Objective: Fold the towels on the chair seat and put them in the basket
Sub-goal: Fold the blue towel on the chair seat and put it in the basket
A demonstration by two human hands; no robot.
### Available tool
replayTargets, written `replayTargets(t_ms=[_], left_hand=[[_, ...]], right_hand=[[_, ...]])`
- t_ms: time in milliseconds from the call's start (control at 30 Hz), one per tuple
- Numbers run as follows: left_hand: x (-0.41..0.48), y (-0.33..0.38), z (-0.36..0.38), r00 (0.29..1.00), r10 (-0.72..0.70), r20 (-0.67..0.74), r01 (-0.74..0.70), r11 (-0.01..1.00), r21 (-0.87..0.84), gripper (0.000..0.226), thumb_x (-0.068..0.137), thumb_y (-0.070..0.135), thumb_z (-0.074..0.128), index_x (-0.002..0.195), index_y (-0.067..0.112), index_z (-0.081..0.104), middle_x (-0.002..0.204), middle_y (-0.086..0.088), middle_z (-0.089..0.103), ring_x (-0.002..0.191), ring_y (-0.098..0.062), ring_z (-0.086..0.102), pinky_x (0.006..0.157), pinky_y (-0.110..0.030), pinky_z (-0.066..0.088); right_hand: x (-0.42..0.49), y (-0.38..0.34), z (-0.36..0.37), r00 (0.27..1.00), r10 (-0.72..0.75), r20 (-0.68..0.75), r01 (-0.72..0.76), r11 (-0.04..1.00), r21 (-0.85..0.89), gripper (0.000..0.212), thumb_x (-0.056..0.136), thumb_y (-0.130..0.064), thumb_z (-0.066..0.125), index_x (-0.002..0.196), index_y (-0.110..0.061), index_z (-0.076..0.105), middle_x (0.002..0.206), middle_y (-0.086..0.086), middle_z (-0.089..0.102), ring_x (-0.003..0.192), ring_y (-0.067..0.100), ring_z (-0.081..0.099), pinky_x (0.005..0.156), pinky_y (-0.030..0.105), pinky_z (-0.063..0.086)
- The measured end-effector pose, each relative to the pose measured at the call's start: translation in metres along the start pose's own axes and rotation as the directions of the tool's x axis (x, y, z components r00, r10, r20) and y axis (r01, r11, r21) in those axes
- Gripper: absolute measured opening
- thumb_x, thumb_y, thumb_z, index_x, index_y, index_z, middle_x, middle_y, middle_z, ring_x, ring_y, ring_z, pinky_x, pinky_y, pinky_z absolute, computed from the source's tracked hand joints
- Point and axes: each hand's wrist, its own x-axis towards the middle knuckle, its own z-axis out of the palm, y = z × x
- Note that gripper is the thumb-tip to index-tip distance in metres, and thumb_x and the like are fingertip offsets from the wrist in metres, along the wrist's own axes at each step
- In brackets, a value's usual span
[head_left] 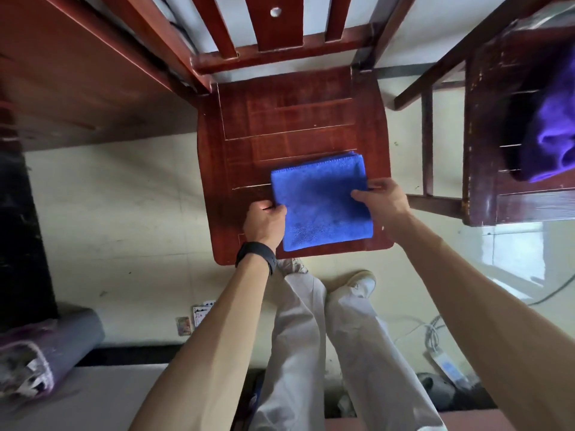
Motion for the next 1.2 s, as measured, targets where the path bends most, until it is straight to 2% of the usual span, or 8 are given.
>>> replayTargets(t_ms=[200,300,433,533,633,867,1000,1200], left_hand=[[0.010,0.008,-0.012,0.985,0.013,0.173,-0.002,0.998,-0.063,0.019,0.082,0.015,0.067,0.064,0.018,0.061,0.072,0.001,0.064,0.078,-0.020,0.056,0.074,-0.032,0.043],[0.007,0.011,-0.019,0.967,0.074,0.243,-0.037,0.987,-0.155,0.008,0.080,0.011,0.067,0.076,0.017,0.064,0.089,-0.009,0.068,0.083,-0.022,0.061,0.081,-0.037,0.051],[-0.014,0.027,-0.029,0.895,0.034,0.445,0.088,0.964,-0.252,0.019,0.091,0.003,0.056,0.093,0.017,0.069,0.088,0.001,0.071,0.074,-0.012,0.062,0.070,-0.021,0.046],[-0.047,0.048,-0.037,0.848,0.015,0.529,0.173,0.936,-0.305,0.022,0.090,0.004,0.055,0.099,0.016,0.071,0.083,0.001,0.070,0.071,-0.012,0.058,0.070,-0.025,0.041],[-0.096,0.083,-0.043,0.821,0.059,0.567,0.123,0.953,-0.277,0.031,0.091,0.006,0.054,0.113,0.021,0.070,0.094,0.004,0.073,0.075,-0.011,0.064,0.069,-0.025,0.047],[-0.247,0.188,-0.042,0.649,0.236,0.724,-0.088,0.968,-0.237,0.040,0.092,0.007,0.058,0.125,0.030,0.063,0.119,0.001,0.070,0.093,-0.020,0.068,0.072,-0.032,0.053],[-0.346,0.249,-0.017,0.516,0.329,0.791,-0.246,0.941,-0.231,0.039,0.091,0.005,0.059,0.118,0.032,0.066,0.109,-0.004,0.069,0.087,-0.024,0.065,0.072,-0.035,0.050],[-0.506,0.311,0.044,0.314,0.418,0.853,-0.468,0.849,-0.244,0.038,0.091,0.005,0.061,0.118,0.030,0.065,0.105,-0.005,0.070,0.090,-0.025,0.068,0.075,-0.040,0.055]], right_hand=[[0.008,0.000,-0.008,0.996,0.015,0.087,-0.012,0.999,-0.035,0.029,0.080,-0.032,0.076,0.107,-0.027,0.066,0.107,-0.002,0.069,0.096,0.022,0.066,0.064,0.031,0.050],[0.006,0.011,-0.015,0.990,-0.007,0.141,-0.004,0.997,0.080,0.027,0.076,-0.023,0.079,0.100,-0.021,0.066,0.109,0.007,0.071,0.092,0.024,0.068,0.085,0.044,0.059],[-0.019,0.018,-0.043,0.948,0.018,0.317,-0.092,0.971,0.220,0.029,0.089,-0.005,0.067,0.118,-0.006,0.066,0.109,0.011,0.073,0.077,0.016,0.071,0.062,0.025,0.055],[-0.054,0.024,-0.076,0.913,-0.004,0.409,-0.148,0.929,0.338,0.033,0.092,-0.003,0.060,0.123,-0.013,0.068,0.111,0.010,0.072,0.086,0.020,0.071,0.075,0.033,0.056],[-0.104,0.017,-0.118,0.940,-0.044,0.339,-0.132,0.868,0.479,0.034,0.092,-0.004,0.062,0.120,-0.022,0.067,0.105,0.000,0.074,0.094,0.021,0.070,0.085,0.043,0.057],[-0.238,-0.002,-0.257,0.975,-0.214,0.064,0.136,0.795,0.591,0.037,0.095,-0.008,0.061,0.122,-0.033,0.063,0.100,0.004,0.067,0.097,0.020,0.067,0.076,0.041,0.058],[-0.313,0.007,-0.350,0.947,-0.290,-0.139,0.312,0.724,0.616,0.041,0.096,-0.004,0.058,0.123,-0.035,0.063,0.082,-0.006,0.066,0.091,0.014,0.069,0.073,0.038,0.059],[-0.415,0.050,-0.472,0.847,-0.297,-0.441,0.529,0.554,0.643,0.043,0.095,-0.003,0.059,0.125,-0.034,0.062,0.105,0.013,0.068,0.099,0.023,0.069,0.070,0.040,0.059]])
